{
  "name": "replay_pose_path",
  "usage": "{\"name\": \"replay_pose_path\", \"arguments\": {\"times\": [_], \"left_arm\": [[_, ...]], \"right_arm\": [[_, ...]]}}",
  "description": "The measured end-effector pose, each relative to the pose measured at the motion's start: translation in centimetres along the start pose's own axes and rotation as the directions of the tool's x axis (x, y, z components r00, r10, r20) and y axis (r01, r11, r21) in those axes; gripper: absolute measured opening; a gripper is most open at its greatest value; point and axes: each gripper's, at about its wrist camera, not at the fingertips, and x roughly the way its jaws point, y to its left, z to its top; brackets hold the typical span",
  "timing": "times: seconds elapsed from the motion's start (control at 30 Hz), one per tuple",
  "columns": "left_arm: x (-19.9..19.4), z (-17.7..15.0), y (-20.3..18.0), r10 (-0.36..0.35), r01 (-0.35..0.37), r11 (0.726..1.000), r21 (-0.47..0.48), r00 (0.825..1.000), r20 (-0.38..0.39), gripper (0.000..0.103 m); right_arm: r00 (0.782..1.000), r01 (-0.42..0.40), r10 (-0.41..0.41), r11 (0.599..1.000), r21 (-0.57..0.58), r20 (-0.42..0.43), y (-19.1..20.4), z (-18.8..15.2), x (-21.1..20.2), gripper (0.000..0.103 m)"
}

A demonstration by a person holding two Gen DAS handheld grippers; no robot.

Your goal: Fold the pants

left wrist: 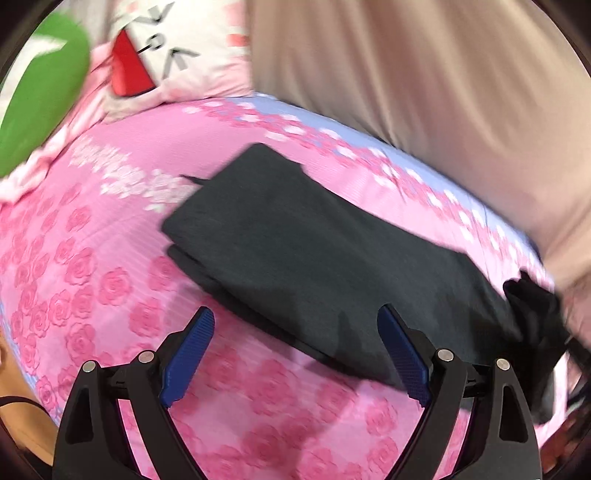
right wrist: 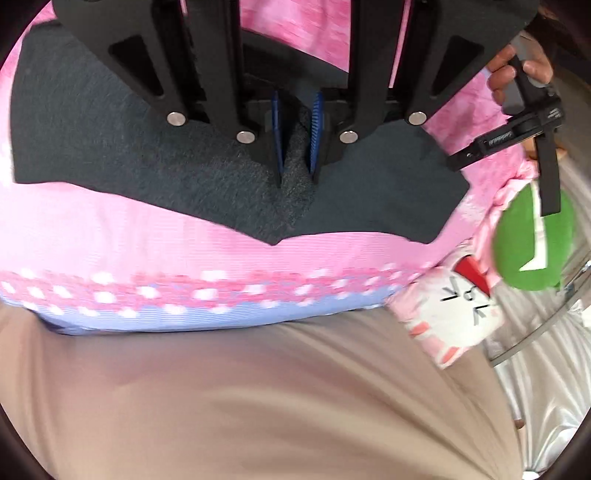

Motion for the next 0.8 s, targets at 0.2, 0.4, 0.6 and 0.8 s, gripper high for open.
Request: {"name": "replay_pose_path", "arguments": {"times": [0.2, 0.4, 0.6, 0.8], "left_arm": [[1.9, 2.5, 6.5, -0.080, 0.065, 0.959, -0.274, 0.996, -0.042, 0.087], [4.9, 3.9, 7.8, -0.040, 0.009, 0.942, -0.336, 0.996, -0.086, 0.088], [5.0, 5.0, 4.7, 0.055, -0.058, 0.965, -0.256, 0.998, -0.020, 0.017], [-2.4, 6.7, -3.8, -0.119, 0.129, 0.987, -0.093, 0.988, 0.102, 0.015]], "right_arm": [[0.984, -0.006, 0.008, 1.000, 0.014, -0.177, 0.2, -4.2, 6.8, 0.023], [0.998, 0.059, -0.056, 0.995, 0.086, -0.031, -3.2, -4.1, -0.8, 0.042], [0.981, 0.184, -0.193, 0.967, 0.174, 0.032, -8.3, -5.5, -5.9, 0.055], [0.972, 0.201, -0.227, 0.939, 0.278, 0.065, -12.6, -7.2, -8.0, 0.057]]}}
